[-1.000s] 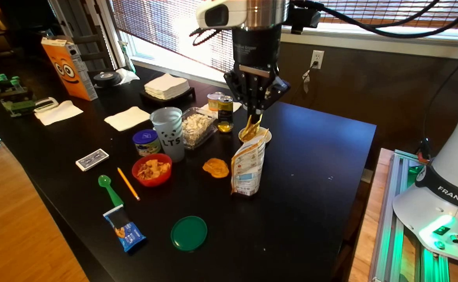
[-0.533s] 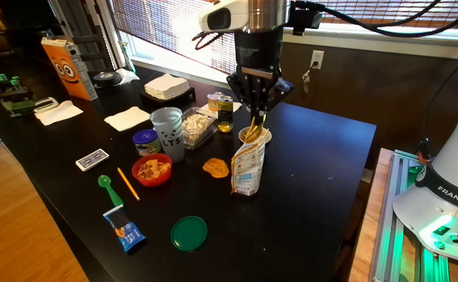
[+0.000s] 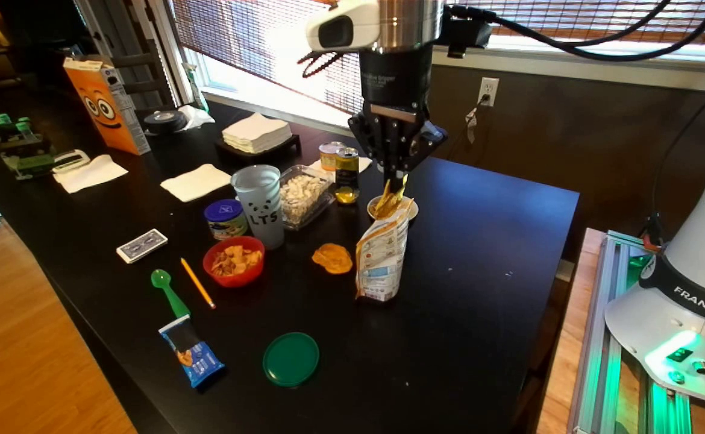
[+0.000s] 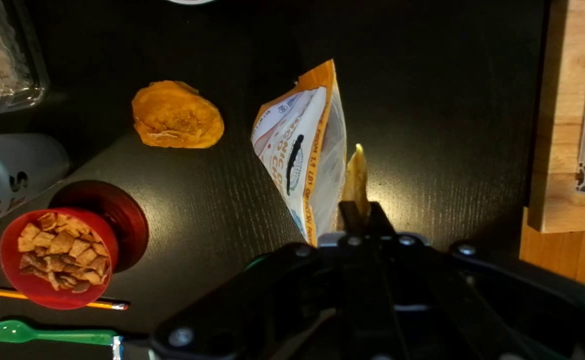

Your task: Pick up an object and place it in a paper plastic bag and it did this smoothly

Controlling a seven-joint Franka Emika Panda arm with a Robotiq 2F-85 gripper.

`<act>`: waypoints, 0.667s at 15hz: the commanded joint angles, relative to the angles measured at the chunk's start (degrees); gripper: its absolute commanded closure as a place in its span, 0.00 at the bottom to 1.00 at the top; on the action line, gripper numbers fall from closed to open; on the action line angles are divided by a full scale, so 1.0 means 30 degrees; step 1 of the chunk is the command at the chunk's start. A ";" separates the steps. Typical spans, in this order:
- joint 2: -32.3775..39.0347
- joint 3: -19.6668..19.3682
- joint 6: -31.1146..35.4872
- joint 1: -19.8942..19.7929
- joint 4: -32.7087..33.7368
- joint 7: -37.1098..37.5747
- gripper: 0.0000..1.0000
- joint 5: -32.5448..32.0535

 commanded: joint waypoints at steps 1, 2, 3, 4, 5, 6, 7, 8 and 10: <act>0.0470 -0.0105 0.0623 -0.0072 0.0030 -0.0515 0.99 0.0615; 0.0589 -0.0104 0.0709 -0.0082 0.0035 -0.0533 0.99 0.0617; 0.0675 -0.0090 0.0768 -0.0104 0.0035 -0.0506 0.99 0.0595; 0.0738 -0.0071 0.0846 -0.0126 0.0019 -0.0481 0.99 0.0560; 0.0816 -0.0048 0.0898 -0.0177 0.0023 -0.0413 0.99 0.0486; 0.0896 -0.0034 0.0954 -0.0207 0.0050 -0.0392 0.99 0.0449; 0.0974 -0.0018 0.0994 -0.0243 0.0061 -0.0360 0.99 0.0407; 0.1050 -0.0010 0.1036 -0.0267 0.0079 -0.0353 0.99 0.0406; 0.1197 0.0038 0.1171 -0.0369 0.0084 -0.0167 0.99 0.0291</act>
